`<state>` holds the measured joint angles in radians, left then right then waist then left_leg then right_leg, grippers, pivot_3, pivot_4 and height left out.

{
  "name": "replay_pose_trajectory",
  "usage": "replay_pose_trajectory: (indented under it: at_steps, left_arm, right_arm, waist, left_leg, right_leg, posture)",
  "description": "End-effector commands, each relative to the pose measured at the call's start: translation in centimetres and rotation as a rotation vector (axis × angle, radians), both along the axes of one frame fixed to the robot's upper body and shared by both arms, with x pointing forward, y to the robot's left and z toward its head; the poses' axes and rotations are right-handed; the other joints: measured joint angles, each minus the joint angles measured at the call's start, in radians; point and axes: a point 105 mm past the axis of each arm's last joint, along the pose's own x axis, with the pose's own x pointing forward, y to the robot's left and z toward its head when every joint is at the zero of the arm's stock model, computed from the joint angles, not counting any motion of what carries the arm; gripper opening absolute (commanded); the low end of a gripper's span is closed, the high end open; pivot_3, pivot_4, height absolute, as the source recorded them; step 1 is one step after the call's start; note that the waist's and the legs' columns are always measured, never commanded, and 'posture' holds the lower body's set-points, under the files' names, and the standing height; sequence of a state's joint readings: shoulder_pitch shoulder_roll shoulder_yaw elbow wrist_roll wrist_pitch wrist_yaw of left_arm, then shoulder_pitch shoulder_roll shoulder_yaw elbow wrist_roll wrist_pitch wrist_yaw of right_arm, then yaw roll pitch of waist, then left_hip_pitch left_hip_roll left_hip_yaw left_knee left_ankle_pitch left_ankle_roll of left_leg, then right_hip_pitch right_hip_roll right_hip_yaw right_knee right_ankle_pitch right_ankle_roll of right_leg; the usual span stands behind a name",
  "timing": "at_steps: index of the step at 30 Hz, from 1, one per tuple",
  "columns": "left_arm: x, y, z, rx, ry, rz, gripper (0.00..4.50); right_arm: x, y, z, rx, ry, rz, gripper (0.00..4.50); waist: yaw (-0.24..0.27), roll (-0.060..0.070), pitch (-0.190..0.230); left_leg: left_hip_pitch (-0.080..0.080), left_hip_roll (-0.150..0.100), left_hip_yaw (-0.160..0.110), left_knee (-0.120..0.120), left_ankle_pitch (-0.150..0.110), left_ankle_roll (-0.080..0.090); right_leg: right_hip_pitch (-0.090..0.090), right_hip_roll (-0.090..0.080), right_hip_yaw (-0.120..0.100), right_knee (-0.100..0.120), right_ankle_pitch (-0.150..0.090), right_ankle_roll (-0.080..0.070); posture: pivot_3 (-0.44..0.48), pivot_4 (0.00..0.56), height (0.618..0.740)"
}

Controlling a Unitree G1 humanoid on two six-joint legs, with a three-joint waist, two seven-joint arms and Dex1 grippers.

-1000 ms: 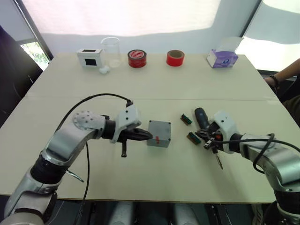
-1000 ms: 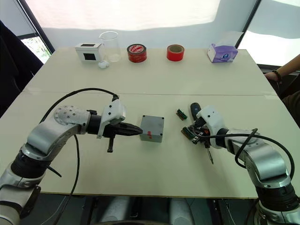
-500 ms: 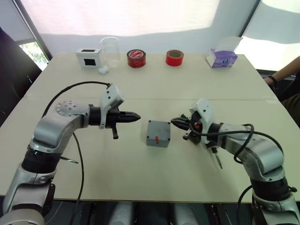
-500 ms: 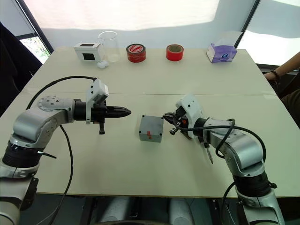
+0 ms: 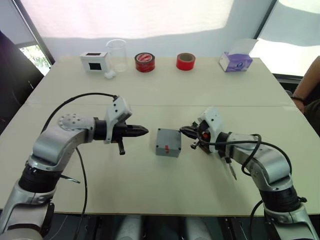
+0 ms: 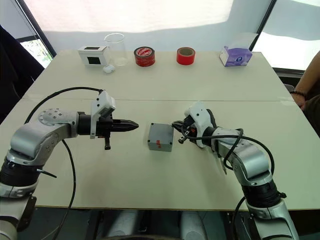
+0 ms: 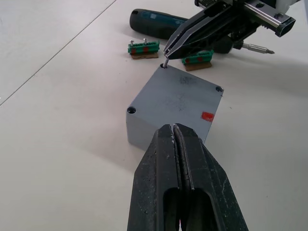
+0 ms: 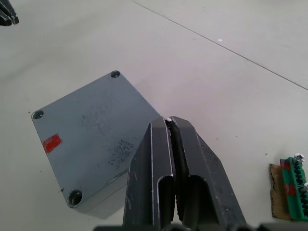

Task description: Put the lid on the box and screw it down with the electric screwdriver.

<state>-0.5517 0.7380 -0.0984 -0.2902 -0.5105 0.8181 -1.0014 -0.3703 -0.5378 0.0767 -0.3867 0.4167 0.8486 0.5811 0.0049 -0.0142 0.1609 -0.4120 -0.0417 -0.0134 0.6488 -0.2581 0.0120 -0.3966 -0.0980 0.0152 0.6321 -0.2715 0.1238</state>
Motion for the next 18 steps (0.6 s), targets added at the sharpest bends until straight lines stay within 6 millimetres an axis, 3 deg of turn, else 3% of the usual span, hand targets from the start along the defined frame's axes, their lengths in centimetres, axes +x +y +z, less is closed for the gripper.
replay_pose_trajectory:
  at_steps: [1,15,18]
  left_arm:
    - [-0.03,-0.02,0.97,-0.004,-0.047,-0.012,0.00]
    - [0.06,0.03,0.58,-0.001,-0.046,-0.011,0.00]
    - [-0.01,-0.02,0.46,-0.004,-0.042,-0.011,0.00]
  right_arm:
    - [-0.06,0.25,0.54,0.000,-0.033,0.015,0.02]
    - [0.51,0.33,-0.21,-0.017,-0.025,0.005,0.02]
    - [0.59,0.12,-0.18,-0.025,-0.026,0.000,0.68]
  waist:
    - [0.000,0.000,0.000]
    - [0.000,0.000,0.000]
    - [0.000,0.000,0.000]
  left_leg:
    - [0.000,0.000,0.000,0.000,0.000,0.000]
    - [0.000,0.000,0.000,0.000,0.000,0.000]
    - [0.000,0.000,0.000,0.000,0.000,0.000]
  right_leg:
    - [0.000,0.000,0.000,0.000,0.000,0.000]
    - [0.000,0.000,0.000,0.000,0.000,0.000]
    - [0.000,0.000,0.000,0.000,0.000,0.000]
  posture:
    - [0.000,0.150,0.740]
    - [0.000,0.150,0.740]
    - [0.000,0.150,0.740]
